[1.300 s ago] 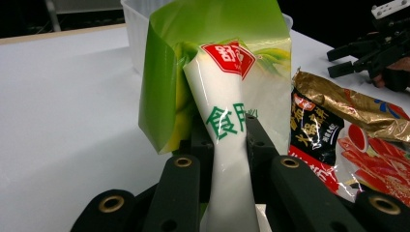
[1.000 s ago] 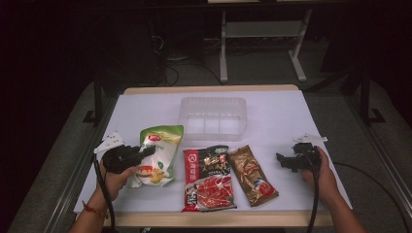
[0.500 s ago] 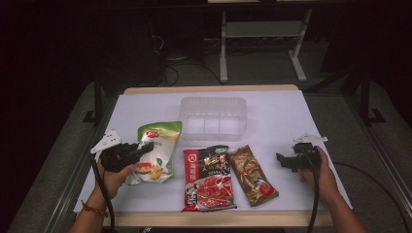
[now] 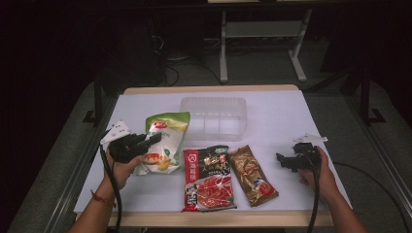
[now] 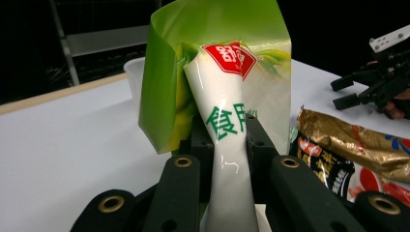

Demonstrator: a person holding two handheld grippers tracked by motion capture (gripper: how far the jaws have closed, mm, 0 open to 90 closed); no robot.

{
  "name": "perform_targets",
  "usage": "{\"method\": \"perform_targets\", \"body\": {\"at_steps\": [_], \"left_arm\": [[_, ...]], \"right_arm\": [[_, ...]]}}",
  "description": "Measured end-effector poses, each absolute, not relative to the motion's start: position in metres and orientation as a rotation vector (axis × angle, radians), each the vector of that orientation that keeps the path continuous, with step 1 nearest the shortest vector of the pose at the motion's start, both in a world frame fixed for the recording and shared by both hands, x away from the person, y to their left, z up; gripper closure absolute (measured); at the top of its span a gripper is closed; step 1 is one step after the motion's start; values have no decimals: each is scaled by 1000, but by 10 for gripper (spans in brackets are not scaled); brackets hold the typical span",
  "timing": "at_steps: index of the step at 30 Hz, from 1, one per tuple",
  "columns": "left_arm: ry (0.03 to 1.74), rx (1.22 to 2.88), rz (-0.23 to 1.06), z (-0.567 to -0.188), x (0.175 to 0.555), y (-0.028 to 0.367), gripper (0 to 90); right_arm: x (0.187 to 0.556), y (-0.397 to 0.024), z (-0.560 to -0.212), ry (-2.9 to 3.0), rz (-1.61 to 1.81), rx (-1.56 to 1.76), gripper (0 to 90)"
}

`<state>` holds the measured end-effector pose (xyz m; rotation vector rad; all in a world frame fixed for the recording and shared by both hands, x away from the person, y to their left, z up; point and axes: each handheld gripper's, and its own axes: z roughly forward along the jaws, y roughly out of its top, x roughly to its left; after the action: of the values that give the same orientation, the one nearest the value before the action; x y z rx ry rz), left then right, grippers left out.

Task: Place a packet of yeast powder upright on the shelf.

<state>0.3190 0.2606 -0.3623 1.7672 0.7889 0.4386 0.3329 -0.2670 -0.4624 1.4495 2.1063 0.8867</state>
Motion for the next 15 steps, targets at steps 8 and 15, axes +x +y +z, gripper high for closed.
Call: {"method": "perform_targets", "body": {"at_steps": [8,15], "left_arm": [[769,1777,479,-345,335,232,787],[742,1760,480,-333,350,207,787]], "right_arm": [[333,-267,-462,2105,886,1445,128],[332,-266,-462,2103,884,1442,130]]}}
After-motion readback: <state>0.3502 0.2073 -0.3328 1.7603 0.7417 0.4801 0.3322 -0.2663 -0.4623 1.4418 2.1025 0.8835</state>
